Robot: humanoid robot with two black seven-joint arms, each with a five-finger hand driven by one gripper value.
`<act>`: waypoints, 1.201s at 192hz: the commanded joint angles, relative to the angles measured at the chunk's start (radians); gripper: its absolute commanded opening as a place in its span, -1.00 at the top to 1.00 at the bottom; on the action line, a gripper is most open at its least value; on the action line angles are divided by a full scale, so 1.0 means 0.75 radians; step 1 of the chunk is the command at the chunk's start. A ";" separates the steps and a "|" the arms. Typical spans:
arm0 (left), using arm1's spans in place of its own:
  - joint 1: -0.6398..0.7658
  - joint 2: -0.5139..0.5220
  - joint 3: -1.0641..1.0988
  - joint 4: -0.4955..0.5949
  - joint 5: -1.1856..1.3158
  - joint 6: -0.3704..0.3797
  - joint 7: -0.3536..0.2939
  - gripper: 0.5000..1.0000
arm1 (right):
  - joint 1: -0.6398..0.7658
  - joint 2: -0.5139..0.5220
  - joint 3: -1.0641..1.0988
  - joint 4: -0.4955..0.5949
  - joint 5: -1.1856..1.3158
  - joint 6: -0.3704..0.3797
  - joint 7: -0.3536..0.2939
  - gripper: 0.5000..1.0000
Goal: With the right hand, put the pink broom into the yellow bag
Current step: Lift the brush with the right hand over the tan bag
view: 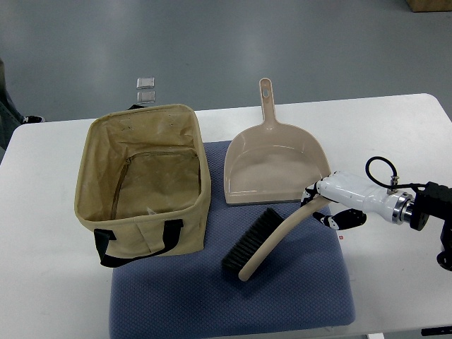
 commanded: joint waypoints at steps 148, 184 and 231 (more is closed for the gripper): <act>0.000 0.000 0.000 0.000 0.000 0.000 0.000 -1.00 | 0.681 0.069 0.012 -0.157 0.254 0.043 0.009 1.00; 0.000 0.000 0.000 0.000 0.000 0.000 0.000 -1.00 | 0.812 0.253 0.010 -0.218 0.246 0.092 0.001 1.00; 0.000 0.000 0.000 0.000 0.002 0.000 0.000 -1.00 | 0.831 0.484 -0.008 -0.239 0.154 0.115 -0.036 1.00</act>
